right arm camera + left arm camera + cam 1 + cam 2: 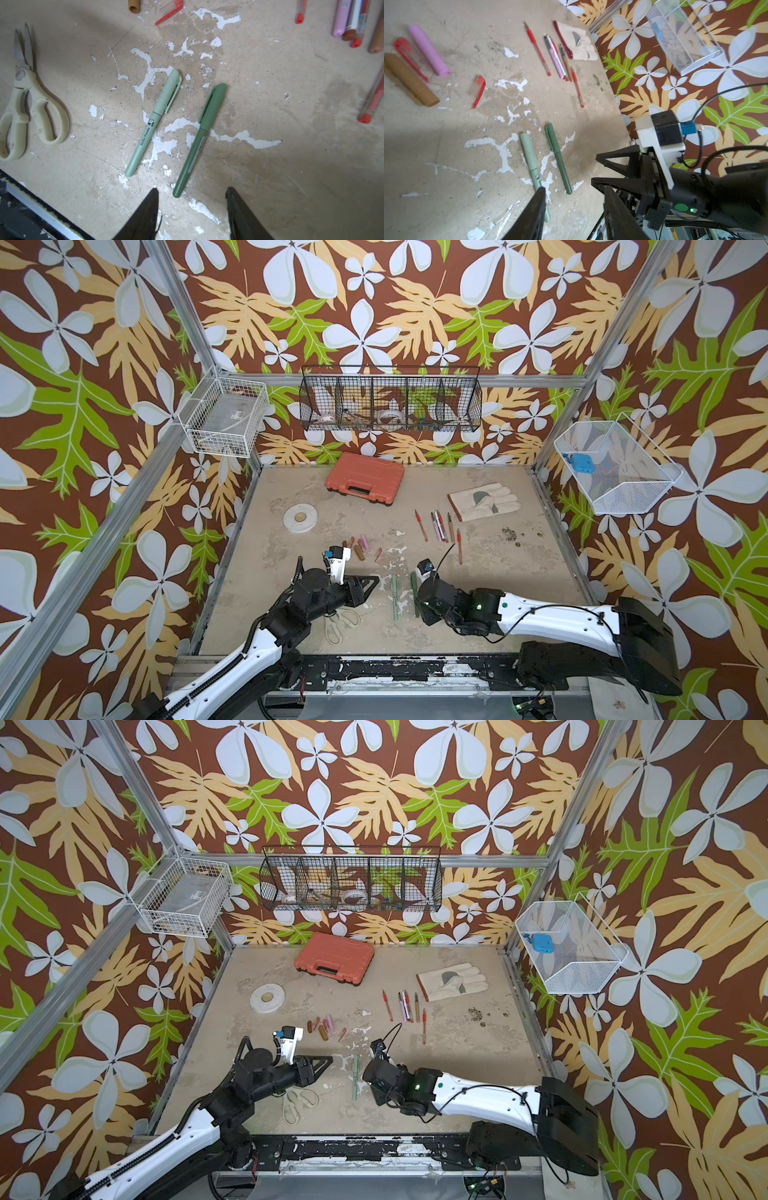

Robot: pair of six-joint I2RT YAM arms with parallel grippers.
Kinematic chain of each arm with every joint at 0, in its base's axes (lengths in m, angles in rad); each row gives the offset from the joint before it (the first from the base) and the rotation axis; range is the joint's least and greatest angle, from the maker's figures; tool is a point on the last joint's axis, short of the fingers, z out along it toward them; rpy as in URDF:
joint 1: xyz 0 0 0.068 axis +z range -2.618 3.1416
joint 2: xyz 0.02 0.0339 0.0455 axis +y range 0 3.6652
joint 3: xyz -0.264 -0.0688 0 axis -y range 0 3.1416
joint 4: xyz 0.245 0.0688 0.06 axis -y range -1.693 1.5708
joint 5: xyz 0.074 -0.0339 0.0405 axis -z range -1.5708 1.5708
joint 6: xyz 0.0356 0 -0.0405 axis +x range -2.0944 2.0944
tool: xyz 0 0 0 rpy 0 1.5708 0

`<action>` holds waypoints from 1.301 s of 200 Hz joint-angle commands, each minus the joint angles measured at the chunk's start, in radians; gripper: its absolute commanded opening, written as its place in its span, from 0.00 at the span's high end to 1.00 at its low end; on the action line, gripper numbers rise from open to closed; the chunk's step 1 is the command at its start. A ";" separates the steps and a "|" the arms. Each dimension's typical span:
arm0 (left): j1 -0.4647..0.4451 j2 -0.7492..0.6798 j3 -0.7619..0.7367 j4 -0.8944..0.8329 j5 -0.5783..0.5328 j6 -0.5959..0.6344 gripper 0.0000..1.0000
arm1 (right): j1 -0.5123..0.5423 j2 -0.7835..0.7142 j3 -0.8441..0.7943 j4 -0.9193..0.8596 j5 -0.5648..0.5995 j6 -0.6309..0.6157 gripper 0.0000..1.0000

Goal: Open the pen caps
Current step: 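Move the right gripper back and lower it onto the dark green pen, then grasp the dark green pen and lift it upright with the right gripper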

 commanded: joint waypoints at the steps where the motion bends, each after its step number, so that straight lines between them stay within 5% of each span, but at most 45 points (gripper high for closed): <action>1: 0.000 0.024 -0.001 -0.006 0.029 -0.013 0.53 | 0.006 0.085 0.024 0.046 0.029 0.027 0.49; 25: -0.001 0.005 -0.017 0.004 0.007 -0.017 0.52 | 0.007 0.170 0.045 0.071 0.027 0.026 0.59; 108: -0.001 -0.011 -0.036 0.027 -0.003 -0.014 0.51 | 0.006 0.336 0.076 0.090 0.056 0.029 0.64; 143: -0.001 -0.008 -0.037 0.031 -0.006 -0.014 0.51 | 0.005 0.375 0.075 0.097 0.061 0.023 0.73; 260: 0.000 0.085 0.029 0.171 -0.010 -0.030 0.47 | -0.126 0.204 -0.029 0.163 0.000 -0.044 0.93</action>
